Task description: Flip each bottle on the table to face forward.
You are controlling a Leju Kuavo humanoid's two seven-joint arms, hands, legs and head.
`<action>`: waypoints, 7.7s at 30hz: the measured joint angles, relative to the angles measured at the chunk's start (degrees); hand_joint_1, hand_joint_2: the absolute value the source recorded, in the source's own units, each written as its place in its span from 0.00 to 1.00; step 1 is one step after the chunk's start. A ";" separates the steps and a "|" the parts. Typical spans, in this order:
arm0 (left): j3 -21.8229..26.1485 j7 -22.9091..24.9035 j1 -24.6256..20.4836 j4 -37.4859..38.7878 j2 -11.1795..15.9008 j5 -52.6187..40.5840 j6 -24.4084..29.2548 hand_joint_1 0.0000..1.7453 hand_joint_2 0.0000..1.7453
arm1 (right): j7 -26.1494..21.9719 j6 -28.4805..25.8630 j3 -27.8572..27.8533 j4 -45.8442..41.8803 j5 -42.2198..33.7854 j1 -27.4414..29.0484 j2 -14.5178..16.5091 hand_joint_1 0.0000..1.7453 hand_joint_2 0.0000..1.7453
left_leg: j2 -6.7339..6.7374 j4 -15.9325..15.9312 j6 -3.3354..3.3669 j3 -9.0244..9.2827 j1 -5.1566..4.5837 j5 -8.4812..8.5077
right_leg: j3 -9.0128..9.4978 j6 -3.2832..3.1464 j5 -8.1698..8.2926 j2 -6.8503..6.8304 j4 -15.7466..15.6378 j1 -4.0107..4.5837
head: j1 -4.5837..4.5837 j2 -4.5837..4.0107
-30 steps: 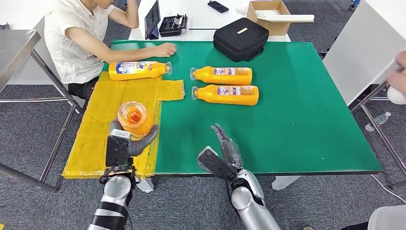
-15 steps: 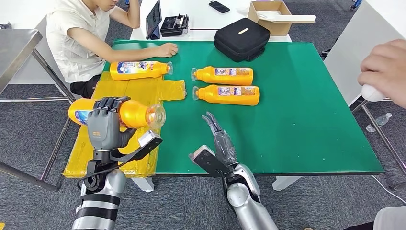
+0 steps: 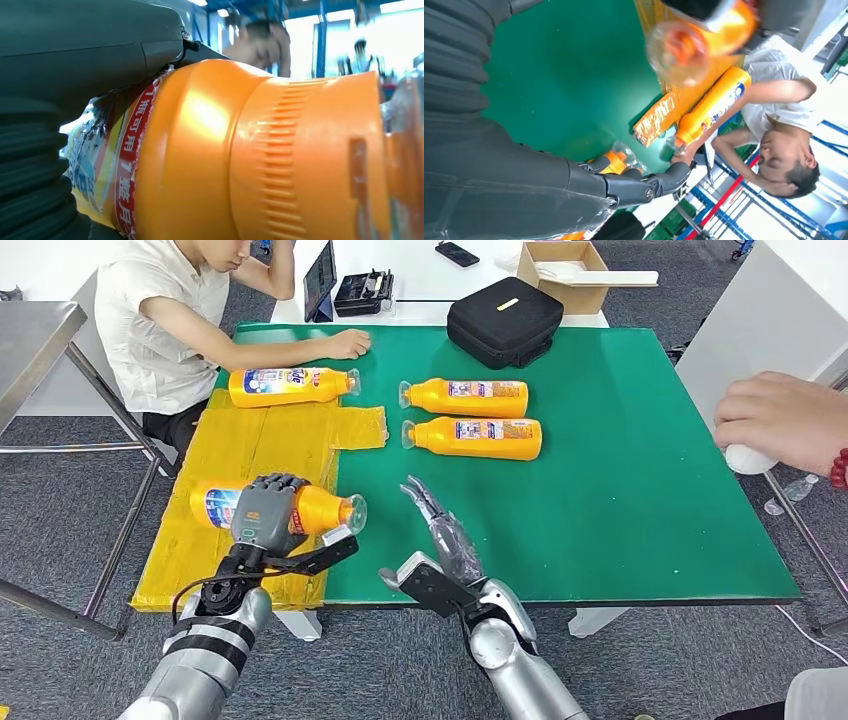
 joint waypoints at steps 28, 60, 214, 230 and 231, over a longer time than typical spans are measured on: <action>-0.56 5.46 -7.29 16.54 2.44 -0.97 -12.07 0.00 1.00 | -0.60 -0.19 1.60 3.12 -0.13 -2.39 -0.27 0.00 1.00 | -0.04 0.00 -0.02 0.24 0.00 0.02 | 0.25 0.00 0.00 -0.02 0.04 0.00 | 0.00 0.00; -14.91 6.32 6.24 -15.93 -1.09 -1.23 -3.41 0.00 1.00 | 1.57 -3.04 -0.17 3.05 4.26 0.87 0.61 0.00 1.00 | -0.10 0.01 -0.02 -0.01 -0.03 0.01 | -0.02 0.00 -0.01 -0.13 0.03 -0.02 | 0.00 0.00; -20.07 -15.45 22.81 -36.31 -6.19 60.65 -20.13 0.00 1.00 | 10.64 -3.45 -25.64 37.88 31.94 -17.81 -18.02 1.00 1.00 | -0.25 0.04 0.36 0.58 -0.42 0.15 | 0.56 0.51 0.09 -0.23 -0.11 -0.38 | 0.57 0.00; -17.26 -7.92 22.69 -29.12 -6.21 97.58 -28.79 0.00 1.00 | 0.54 9.40 -29.09 20.59 -0.71 -7.47 -15.58 1.00 1.00 | -0.31 0.03 0.37 0.20 -0.42 0.17 | 0.31 0.51 0.10 -0.26 -0.06 -0.39 | 0.58 0.00; -17.14 -7.85 22.69 -28.78 -6.21 97.87 -28.98 0.00 1.00 | 0.44 9.48 -28.95 19.83 -1.47 -7.08 -15.47 1.00 1.00 | -0.31 0.03 0.37 0.16 -0.42 0.17 | 0.27 0.51 0.10 -0.26 -0.05 -0.39 | 0.58 0.00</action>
